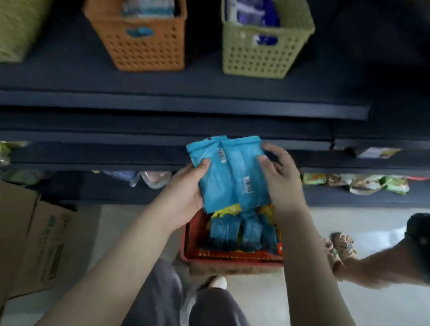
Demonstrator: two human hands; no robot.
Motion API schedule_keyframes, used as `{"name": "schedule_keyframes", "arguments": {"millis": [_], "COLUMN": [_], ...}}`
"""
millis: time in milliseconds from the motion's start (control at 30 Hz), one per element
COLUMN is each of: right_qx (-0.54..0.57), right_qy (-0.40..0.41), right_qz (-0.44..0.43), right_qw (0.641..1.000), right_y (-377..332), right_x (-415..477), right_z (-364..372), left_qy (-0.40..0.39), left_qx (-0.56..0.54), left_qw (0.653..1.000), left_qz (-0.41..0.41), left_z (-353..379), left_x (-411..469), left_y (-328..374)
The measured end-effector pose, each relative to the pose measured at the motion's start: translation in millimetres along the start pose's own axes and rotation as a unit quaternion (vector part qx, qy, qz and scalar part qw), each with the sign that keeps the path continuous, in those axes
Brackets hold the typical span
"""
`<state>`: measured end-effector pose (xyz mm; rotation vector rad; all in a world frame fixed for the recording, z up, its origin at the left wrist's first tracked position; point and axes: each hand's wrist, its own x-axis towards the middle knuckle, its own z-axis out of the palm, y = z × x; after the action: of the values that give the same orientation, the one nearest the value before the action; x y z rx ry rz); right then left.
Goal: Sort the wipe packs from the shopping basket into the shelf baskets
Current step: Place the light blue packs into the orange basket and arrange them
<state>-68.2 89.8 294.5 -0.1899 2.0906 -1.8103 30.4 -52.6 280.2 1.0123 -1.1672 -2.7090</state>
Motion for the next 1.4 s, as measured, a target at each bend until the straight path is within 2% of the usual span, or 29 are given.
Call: {"name": "schedule_keyframes", "arguments": {"millis": [167, 267, 400, 533, 633, 733, 900, 1100, 1200, 1267, 1333, 1400], "right_qx": [0.024, 0.121, 0.261, 0.342, 0.318, 0.297, 0.293, 0.154, 0.164, 0.131, 0.058, -0.068], "right_qy": [-0.115, -0.18, -0.26, -0.243, -0.192, -0.168, -0.101, 0.004, -0.069, -0.122, -0.129, -0.117], "right_qz": [0.055, 0.09, 0.102, 0.132, 0.124, 0.109, 0.051, 0.026, 0.013, -0.008, -0.045, -0.096], "right_qw": [0.992, 0.972, 0.924, 0.898, 0.92, 0.934, 0.949, 0.988, 0.984, 0.984, 0.989, 0.986], "right_y": [-70, -101, -131, -149, -157, -164, -175, -203, -216, -224, -229, -230], "right_x": [-18, -19, -24, -23, -20, -19, -6, 53, 97, 127, 159, 194], "right_z": [63, 97, 150, 208, 243, 268, 281, 269, 257, 252, 248, 245], "left_qy": [-0.035, -0.049, -0.065, -0.03, -0.01, -0.021, 0.008, -0.015, -0.034, -0.032, -0.024, 0.002], "left_qx": [0.027, 0.045, 0.049, 0.029, 0.019, 0.033, 0.029, -0.077, -0.104, -0.101, -0.077, -0.05], "left_qw": [0.996, 0.991, 0.987, 0.99, 0.993, 0.993, 0.995, 0.996, 0.993, 0.992, 0.994, 0.995], "left_qz": [0.079, 0.114, 0.136, 0.134, 0.116, 0.107, 0.098, 0.044, 0.044, 0.063, 0.074, 0.087], "left_z": [-1, -18, -58, -110, -139, -152, -153, -145, -143, -140, -136, -132], "left_x": [-52, -69, -87, -92, -92, -95, -83, -46, -19, -2, 16, 33], "left_y": [80, 128, 191, 243, 268, 285, 307, 339, 358, 369, 378, 386]}}
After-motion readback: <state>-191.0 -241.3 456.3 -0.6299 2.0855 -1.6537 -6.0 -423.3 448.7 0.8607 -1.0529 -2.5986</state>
